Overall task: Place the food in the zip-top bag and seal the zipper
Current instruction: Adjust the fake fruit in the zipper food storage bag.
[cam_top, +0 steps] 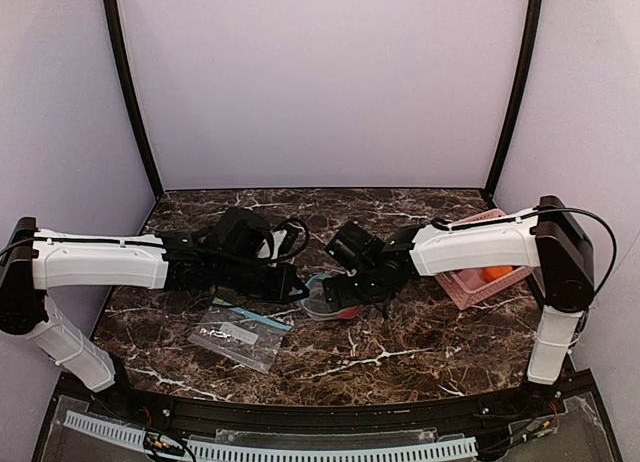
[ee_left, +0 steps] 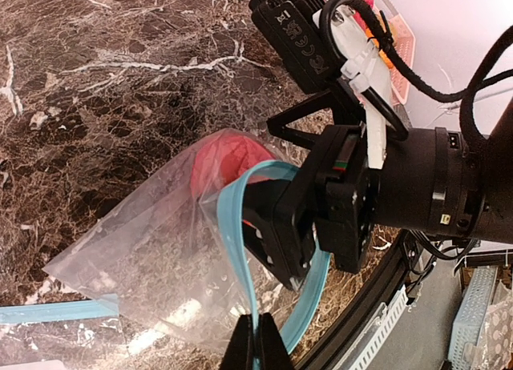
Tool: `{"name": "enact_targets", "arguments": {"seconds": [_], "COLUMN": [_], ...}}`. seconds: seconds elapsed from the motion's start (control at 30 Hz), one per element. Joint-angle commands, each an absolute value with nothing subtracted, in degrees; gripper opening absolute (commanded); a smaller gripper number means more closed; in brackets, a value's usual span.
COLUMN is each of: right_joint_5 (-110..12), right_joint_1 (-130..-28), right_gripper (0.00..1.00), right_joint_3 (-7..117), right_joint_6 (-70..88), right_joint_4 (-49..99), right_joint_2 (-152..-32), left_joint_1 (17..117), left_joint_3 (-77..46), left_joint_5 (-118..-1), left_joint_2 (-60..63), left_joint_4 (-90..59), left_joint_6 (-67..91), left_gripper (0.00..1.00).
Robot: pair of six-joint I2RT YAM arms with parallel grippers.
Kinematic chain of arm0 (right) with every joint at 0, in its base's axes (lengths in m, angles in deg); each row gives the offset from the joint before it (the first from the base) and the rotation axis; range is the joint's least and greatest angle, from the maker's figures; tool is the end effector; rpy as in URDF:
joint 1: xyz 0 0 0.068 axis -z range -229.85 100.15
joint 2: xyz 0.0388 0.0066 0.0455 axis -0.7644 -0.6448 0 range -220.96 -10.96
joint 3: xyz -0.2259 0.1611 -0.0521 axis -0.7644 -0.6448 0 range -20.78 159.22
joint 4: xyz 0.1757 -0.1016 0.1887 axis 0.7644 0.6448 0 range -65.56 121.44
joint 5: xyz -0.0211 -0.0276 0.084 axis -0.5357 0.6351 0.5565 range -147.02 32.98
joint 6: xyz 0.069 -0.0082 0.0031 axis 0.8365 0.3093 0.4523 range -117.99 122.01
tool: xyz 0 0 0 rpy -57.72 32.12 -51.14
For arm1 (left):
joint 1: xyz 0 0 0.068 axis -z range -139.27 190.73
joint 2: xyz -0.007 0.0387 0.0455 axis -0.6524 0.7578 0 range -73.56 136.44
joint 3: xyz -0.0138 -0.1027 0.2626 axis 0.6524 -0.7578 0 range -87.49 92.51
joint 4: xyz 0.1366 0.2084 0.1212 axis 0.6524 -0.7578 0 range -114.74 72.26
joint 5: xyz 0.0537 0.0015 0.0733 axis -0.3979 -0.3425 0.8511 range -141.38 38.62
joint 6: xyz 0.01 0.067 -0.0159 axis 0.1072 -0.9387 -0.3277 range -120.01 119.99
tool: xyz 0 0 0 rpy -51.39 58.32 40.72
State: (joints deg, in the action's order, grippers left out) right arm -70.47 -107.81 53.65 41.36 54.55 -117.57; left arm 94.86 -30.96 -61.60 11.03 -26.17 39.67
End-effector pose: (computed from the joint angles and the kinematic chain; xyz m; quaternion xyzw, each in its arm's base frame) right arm 0.2296 0.3420 0.1732 -0.1282 0.9560 0.1035 0.2425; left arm 0.2013 -0.2956 0.2389 0.1516 0.8773 -0.3818 0.2483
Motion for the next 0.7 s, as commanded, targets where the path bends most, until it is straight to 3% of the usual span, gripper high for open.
{"name": "enact_targets", "arguments": {"seconds": [0.0, 0.37, 0.67], "right_joint_5": [-75.55, -75.04, -69.36], "right_joint_1": [-106.8, -104.71, -105.21], "right_gripper": [0.99, 0.99, 0.99], "right_joint_3": [53.43, 48.62, 53.65], "right_joint_6": [43.0, 44.27, 38.06], "right_joint_4": [57.89, 58.43, 57.98], "right_joint_2": [-119.3, -117.7, -115.21], "left_joint_1": [94.69, 94.09, 94.15], "left_joint_3": [-30.17, -31.24, -32.0], "left_joint_5": [-60.52, -58.5, -61.03], "left_joint_2": [10.02, 7.48, 8.98], "left_joint_4": [-28.07, -29.46, -27.68], "left_joint_6": [39.08, 38.82, 39.58], "left_gripper": [0.01, 0.01, 0.01]}}
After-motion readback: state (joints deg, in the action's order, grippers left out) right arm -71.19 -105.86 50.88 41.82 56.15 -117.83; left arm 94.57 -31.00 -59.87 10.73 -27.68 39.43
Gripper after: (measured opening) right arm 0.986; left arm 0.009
